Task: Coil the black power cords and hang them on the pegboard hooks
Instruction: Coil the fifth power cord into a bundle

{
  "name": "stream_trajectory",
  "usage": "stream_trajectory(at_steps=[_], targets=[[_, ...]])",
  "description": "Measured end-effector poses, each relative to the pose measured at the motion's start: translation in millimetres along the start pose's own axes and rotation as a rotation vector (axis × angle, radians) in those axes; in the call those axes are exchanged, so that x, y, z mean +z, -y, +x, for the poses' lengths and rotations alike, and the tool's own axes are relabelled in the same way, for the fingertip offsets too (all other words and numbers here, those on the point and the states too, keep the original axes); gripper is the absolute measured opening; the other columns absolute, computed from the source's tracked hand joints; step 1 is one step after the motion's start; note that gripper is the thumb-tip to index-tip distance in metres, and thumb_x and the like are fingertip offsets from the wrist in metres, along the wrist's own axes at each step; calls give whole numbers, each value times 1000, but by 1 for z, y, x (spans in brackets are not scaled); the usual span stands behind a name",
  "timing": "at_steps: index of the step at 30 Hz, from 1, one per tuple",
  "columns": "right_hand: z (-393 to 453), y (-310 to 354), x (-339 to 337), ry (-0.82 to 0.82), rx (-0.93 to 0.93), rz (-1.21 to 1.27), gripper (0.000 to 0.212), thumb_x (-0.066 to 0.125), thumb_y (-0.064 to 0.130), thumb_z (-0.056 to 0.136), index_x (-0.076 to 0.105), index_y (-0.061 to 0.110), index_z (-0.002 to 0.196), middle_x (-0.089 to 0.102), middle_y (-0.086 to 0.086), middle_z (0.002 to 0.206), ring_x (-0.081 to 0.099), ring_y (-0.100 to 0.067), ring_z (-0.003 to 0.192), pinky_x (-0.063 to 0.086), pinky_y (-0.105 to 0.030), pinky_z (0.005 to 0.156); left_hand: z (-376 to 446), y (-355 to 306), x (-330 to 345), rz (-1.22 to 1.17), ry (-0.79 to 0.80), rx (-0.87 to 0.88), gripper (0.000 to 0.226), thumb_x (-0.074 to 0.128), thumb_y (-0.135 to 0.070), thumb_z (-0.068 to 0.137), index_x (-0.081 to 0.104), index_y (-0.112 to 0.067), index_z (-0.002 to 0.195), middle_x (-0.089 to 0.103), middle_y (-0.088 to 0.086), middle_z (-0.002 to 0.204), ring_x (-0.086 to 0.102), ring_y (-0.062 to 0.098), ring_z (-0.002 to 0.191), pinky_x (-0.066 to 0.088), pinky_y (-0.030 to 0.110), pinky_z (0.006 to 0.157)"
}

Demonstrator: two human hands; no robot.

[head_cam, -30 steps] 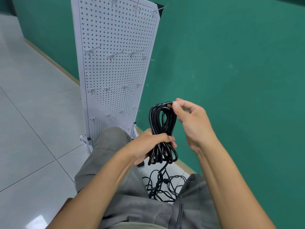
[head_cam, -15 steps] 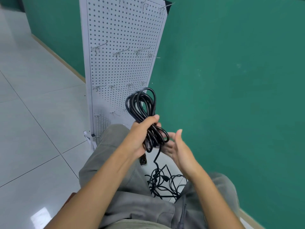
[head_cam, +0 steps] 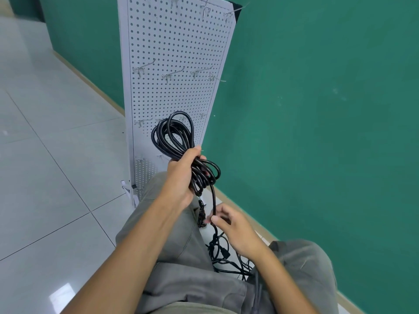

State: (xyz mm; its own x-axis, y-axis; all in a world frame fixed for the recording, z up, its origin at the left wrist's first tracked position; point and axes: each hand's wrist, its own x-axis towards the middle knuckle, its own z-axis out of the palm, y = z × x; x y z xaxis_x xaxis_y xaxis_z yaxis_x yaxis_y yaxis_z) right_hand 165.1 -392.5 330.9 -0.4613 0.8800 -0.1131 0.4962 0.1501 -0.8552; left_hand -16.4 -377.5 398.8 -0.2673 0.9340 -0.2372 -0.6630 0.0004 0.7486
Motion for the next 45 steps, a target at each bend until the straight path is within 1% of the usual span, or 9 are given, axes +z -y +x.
stream_trajectory(at_steps=[3, 7, 10, 15, 23, 31, 35, 39, 45], targets=[[-12, 10, -4, -79, -34, 35, 11, 53, 7, 104, 59, -1, 99, 71, -9, 86, 65, -8, 86, 46, -14, 85, 3, -2, -3, 125, -144, 108, 19, 71, -22, 93, 66, -10, 81, 63, -2, 62, 58, 17, 57, 50, 32, 59], [-20, 22, -17, -180, -89, 53, 20, 52, 12, 105, 68, 20, 95, 58, 7, 75, 55, -8, 76, 46, -26, 77, 4, -1, -6, 313, -207, 210, 19, 67, -21, 95, 67, -12, 78, 67, -8, 60, 60, 14, 59, 51, 34, 67], [-20, 38, -29, -243, -136, 1, 24, 53, 16, 104, 70, 27, 91, 62, -1, 77, 53, -14, 74, 49, -41, 74, 1, 3, -4, 452, -140, 210, 23, 66, -21, 96, 68, -13, 75, 67, -8, 60, 60, 12, 58, 51, 29, 64], [-20, 69, -40, -296, -194, -72, 24, 60, 14, 101, 76, 29, 92, 70, 7, 77, 64, -15, 77, 51, -32, 78, -6, 6, -1, 697, 136, 173, 23, 66, -21, 98, 67, -10, 78, 65, -9, 58, 59, 4, 56, 46, 16, 57], [-17, 93, -65, -400, -258, 99, 21, 78, 2, 85, 60, 13, 82, 65, 0, 72, 58, -13, 61, 48, -22, 62, -31, 23, 18, 370, 456, -98, 54, 68, -46, 96, 67, 6, 107, 64, 19, 93, 60, 32, 85, 53, 41, 76], [-24, 70, -74, -431, -72, 371, 38, 83, 14, 80, 59, 11, 110, 59, -10, 98, 63, -14, 75, 54, -21, 60, -60, 22, 39, 245, 598, -243, 35, 60, -42, 89, 81, -22, 71, 69, -2, 67, 65, 8, 57, 51, 21, 50], [-22, 58, -69, -309, 18, 564, 51, 78, 34, 80, 58, 12, 121, 68, -27, 112, 66, -26, 86, 56, -42, 82, -61, 24, 40, 212, 630, -253, 24, 72, -25, 88, 77, -8, 105, 66, 0, 66, 63, 10, 56, 52, 22, 52], [-20, 39, -55, -188, -23, 718, 64, 60, 52, 98, 55, 0, 135, 60, -33, 132, 58, -47, 125, 41, -60, 112, -55, 33, 38, 179, 593, -289, 10, 75, -23, 84, 80, -16, 79, 64, 3, 70, 63, 12, 60, 56, 26, 60], [-28, 2, -34, -123, 18, 331, 38, 43, 36, 108, 70, 9, 111, 76, -5, 109, 68, -17, 111, 46, -37, 106, -32, 18, 25, -5, 571, -315, 13, 74, -22, 77, 68, -13, 70, 61, 1, 70, 60, 13, 57, 55, 25, 58]])
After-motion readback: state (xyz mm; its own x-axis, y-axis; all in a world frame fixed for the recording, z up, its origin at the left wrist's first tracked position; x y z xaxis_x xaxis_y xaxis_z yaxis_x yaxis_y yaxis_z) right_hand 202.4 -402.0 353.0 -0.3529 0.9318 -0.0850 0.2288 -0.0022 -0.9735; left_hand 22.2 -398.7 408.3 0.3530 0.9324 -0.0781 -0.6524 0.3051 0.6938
